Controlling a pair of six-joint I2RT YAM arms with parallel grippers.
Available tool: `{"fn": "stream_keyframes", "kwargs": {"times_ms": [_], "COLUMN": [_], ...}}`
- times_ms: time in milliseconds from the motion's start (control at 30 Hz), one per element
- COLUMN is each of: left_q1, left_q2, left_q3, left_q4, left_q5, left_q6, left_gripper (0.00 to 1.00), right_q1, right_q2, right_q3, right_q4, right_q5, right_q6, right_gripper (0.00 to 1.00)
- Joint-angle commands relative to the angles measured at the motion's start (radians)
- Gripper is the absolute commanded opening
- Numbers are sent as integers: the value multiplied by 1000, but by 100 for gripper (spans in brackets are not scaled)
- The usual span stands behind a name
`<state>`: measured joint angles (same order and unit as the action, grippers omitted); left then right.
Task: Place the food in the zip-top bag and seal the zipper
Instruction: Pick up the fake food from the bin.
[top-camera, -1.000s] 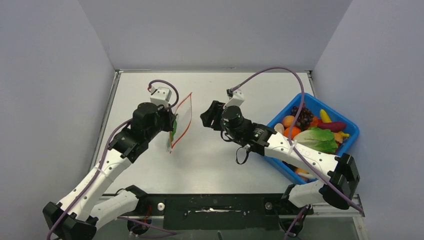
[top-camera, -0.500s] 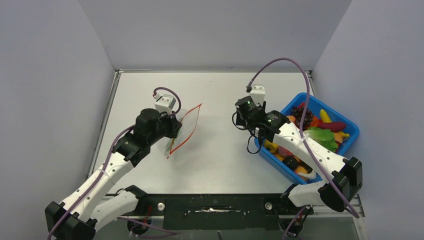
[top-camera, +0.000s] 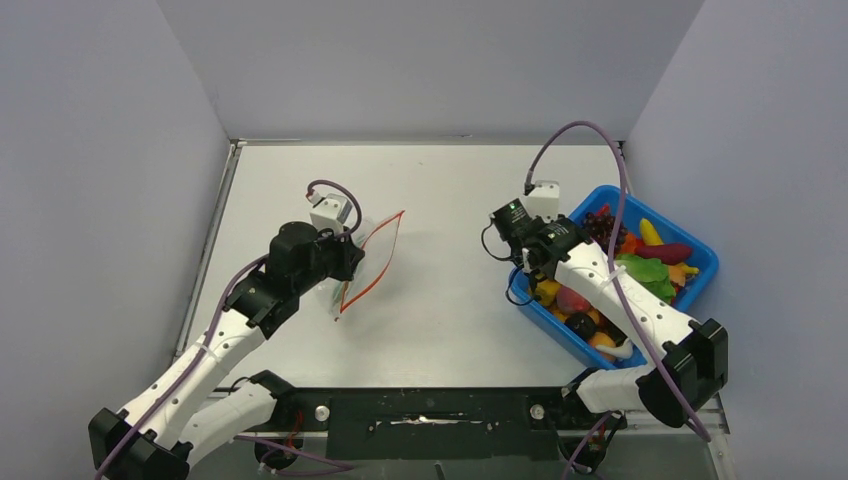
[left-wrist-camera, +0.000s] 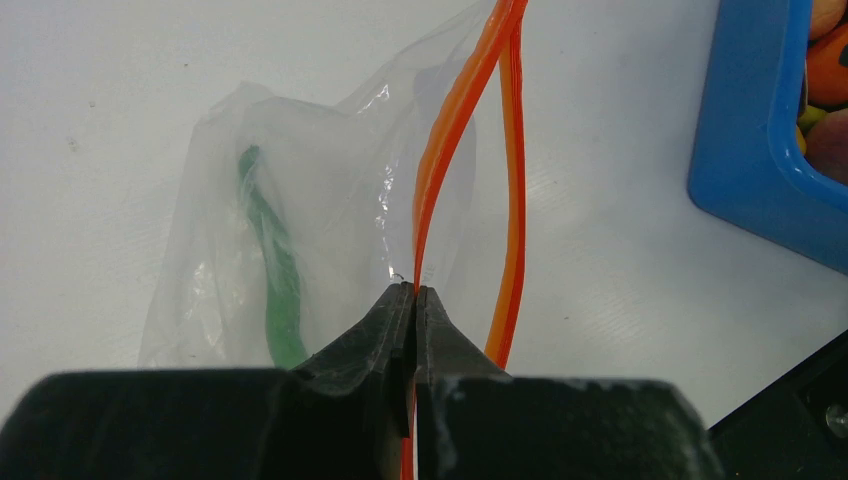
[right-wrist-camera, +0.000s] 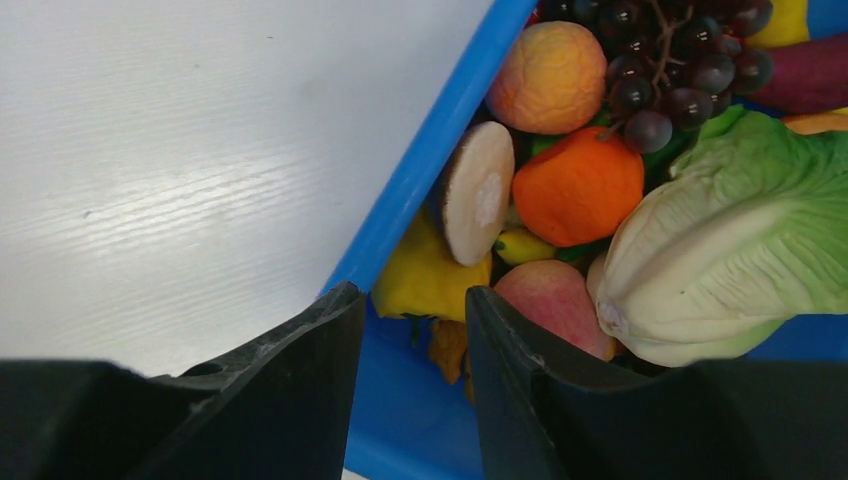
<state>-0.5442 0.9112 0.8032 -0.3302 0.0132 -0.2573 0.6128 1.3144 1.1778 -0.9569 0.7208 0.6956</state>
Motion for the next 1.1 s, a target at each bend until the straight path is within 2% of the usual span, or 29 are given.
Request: {"fn": "stream_keyframes", "kwargs": {"times_ms": [0, 100, 300, 533, 933, 1067], "left_q1": [-2, -2, -2, 1, 1, 1], "left_q2": [-21, -10, -7, -10, -8, -11], "left_q3": [1, 8, 6, 2, 3, 3], "left_q4": [72, 71, 69, 68, 66, 66], "left_q5": [18, 29, 33, 27, 24, 23], "left_q6": [16, 22, 23, 24, 30, 32], "left_gripper": [0, 0, 0, 0, 0, 0], "right_q1": [-50, -92, -130, -165, -194, -194], "right_q2": [-26, -22, 4, 18, 122, 133], "right_q3": [-54, -98, -133, -174, -193, -199], "right_q4": [35, 86, 111, 208, 250, 257], "right_q5": [29, -32, -19, -100, -30, -14], "right_q6": [-22, -60, -74, -130, -156, -165], "right_gripper": [42, 40, 38, 39, 39, 35]}}
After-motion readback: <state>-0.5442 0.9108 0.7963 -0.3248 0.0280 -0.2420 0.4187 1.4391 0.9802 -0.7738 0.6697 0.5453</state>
